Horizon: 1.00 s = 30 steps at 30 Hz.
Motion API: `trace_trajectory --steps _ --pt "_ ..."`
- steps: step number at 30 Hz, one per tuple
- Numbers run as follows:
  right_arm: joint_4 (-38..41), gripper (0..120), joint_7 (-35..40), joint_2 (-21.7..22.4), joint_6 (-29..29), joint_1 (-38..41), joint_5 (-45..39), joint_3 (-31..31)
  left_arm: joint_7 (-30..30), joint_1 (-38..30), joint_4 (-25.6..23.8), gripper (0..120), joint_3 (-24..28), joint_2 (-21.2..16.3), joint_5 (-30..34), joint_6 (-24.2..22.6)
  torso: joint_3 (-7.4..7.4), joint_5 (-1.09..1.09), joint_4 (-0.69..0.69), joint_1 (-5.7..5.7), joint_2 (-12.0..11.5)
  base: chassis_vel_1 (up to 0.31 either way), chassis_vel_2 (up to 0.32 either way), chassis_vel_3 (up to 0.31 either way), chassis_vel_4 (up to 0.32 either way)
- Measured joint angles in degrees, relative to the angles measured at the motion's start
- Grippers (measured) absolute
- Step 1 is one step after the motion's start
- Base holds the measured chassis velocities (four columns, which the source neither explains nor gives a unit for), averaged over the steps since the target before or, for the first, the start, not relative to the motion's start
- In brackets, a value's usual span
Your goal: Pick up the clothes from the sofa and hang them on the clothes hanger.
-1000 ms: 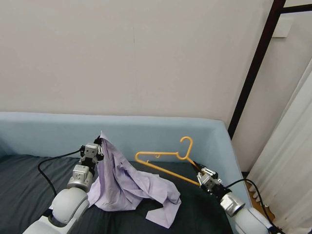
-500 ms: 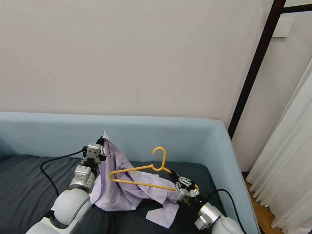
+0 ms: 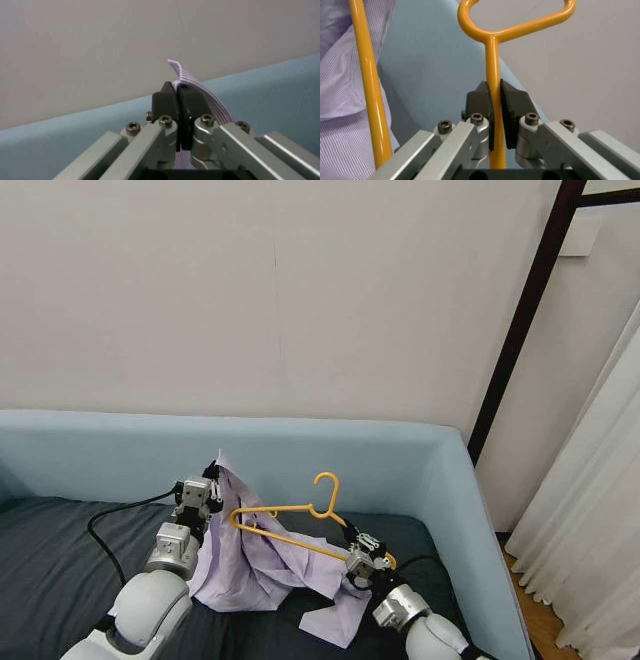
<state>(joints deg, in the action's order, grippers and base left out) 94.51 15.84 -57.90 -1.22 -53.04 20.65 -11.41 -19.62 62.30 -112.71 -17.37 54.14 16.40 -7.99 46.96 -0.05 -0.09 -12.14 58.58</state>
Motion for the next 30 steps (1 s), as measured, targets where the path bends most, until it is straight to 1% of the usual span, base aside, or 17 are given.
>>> trace_trajectory --steps 7,12,15,17,21,22,24,25,27,28,30 --pt "0.24 4 0.42 0.3 2.02 -0.5 -2.14 0.64 0.02 0.29 0.0 0 0.12 0.36 -0.36 0.13 0.0 0.0 0.01 0.0 0.0 0.0 0.0 0.0 0.0" --pt "0.24 4 0.77 0.31 4.07 -0.33 -3.68 0.38 0.09 1.29 -1.0 0 0.41 0.54 -0.62 0.18 0.0 0.0 0.0 0.0 0.0 0.0 0.0 0.0 0.0" --pt "0.76 4 1.54 -0.11 6.35 0.84 -6.8 -1.73 0.11 3.01 -2.32 0 0.92 1.31 -0.94 0.44 0.0 0.01 0.01 0.0 0.0 0.0 0.0 0.0 0.0" --pt "0.87 4 1.77 -0.22 6.81 1.31 -7.54 -2.46 0.13 3.42 -2.53 0 1.15 1.63 -1.09 0.63 0.0 0.01 0.01 0.0 0.0 0.0 0.0 0.0 0.0" --pt "1.05 4 3.02 -1.26 9.53 4.38 -11.28 -6.88 0.64 5.27 -2.94 0 2.97 4.17 -2.79 1.84 0.0 0.0 0.0 0.0 0.0 0.0 0.0 0.0 0.0" --pt "1.05 4 3.02 -1.26 9.53 4.38 -11.28 -6.88 0.64 5.27 -2.94 0 2.97 4.17 -2.79 1.84 0.0 0.0 0.0 0.0 0.0 0.0 0.0 0.0 0.0" --pt "0.7 4 3.28 -1.93 10.15 5.86 -12.12 -8.45 1.09 6.18 -2.97 0 3.71 5.37 -3.89 2.22 0.0 0.01 0.01 0.0 -0.01 0.0 0.0 0.0 0.0" --pt "0.43 4 3.29 -2.24 10.26 6.59 -12.32 -9.09 1.4 6.58 -2.91 0 4.17 6.05 -4.58 2.51 0.0 0.0 0.03 0.0 0.0 0.0 0.0 0.0 0.0" --pt "-0.19 4 3.23 -2.74 10.28 8.07 -12.41 -10.5 1.84 7.13 -2.23 0 5.23 7.35 -6.0 3.29 0.0 0.0 0.02 0.0 0.0 0.0 0.0 0.0 0.0" --pt "-1.02 4 2.86 -3.14 10.09 9.38 -11.6 -11.5 2.46 7.77 -1.15 0 6.62 8.93 -7.63 4.56 0.0 0.01 0.01 0.0 0.0 0.0 0.0 0.0 0.0" --pt "-1.91 4 2.19 -3.62 9.44 10.37 -10.54 -11.85 3.85 8.89 -0.31 0 8.31 10.65 -9.42 6.34 0.0 0.0 0.01 0.0 0.0 0.0 0.0 0.0 0.0"
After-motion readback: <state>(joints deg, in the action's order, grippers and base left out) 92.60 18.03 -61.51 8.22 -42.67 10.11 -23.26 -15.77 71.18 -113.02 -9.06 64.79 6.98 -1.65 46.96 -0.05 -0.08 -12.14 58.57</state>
